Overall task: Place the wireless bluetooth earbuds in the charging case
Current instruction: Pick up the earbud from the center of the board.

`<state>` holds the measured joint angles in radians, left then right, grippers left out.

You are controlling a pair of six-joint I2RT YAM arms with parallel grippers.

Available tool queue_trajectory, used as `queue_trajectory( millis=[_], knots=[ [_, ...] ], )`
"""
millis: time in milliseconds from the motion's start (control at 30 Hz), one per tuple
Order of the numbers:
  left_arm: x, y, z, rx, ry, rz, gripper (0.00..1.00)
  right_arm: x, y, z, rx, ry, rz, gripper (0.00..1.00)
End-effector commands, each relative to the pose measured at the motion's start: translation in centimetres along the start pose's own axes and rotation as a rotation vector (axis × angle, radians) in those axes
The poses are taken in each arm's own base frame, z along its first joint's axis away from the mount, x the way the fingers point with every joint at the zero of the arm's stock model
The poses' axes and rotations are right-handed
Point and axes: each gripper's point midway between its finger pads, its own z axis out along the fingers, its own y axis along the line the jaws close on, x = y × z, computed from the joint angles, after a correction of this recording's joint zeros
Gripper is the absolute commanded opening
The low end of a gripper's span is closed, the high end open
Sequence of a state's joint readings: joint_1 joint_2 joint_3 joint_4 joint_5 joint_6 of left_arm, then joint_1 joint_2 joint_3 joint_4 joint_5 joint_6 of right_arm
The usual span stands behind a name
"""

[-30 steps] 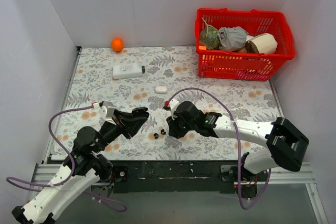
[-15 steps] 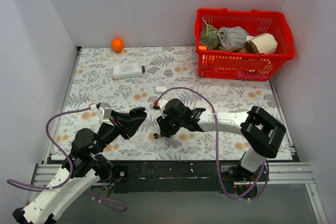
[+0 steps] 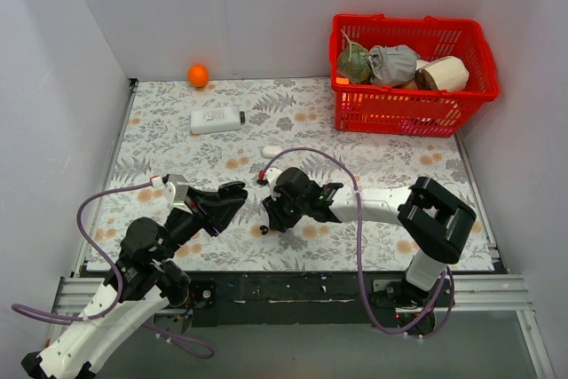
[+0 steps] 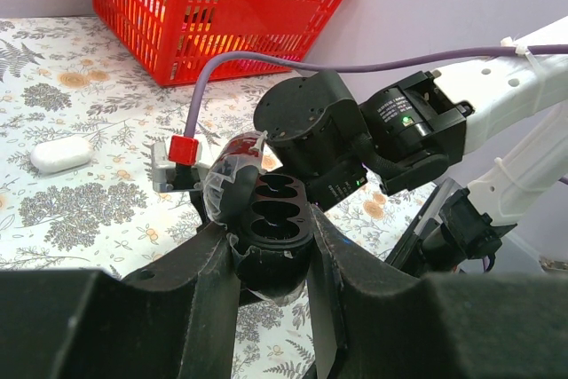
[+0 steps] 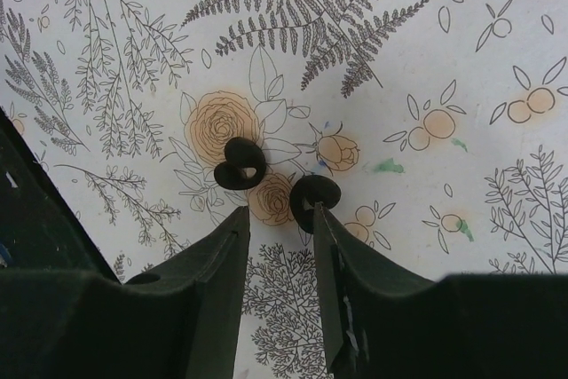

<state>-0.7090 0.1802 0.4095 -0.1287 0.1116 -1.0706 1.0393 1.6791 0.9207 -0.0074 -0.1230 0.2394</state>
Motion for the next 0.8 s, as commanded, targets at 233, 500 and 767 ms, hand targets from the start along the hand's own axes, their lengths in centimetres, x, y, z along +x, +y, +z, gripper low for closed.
queue_trajectory(
  millis=[233,500,767],
  knots=[
    [-0.2,0.2,0.0,-0.011,-0.002,0.008,0.0,-2.1,-0.3,0.9,0.023,-0.044,-0.005,0.43],
    [0.0,0.3,0.1,-0.017,0.003,0.007,0.0,-1.0,-1.6,1.1,0.071,-0.016,0.01,0.44],
    [-0.1,0.3,0.1,-0.016,0.002,0.006,0.0,-0.3,-2.5,0.9,0.111,0.006,0.023,0.4]
  ],
)
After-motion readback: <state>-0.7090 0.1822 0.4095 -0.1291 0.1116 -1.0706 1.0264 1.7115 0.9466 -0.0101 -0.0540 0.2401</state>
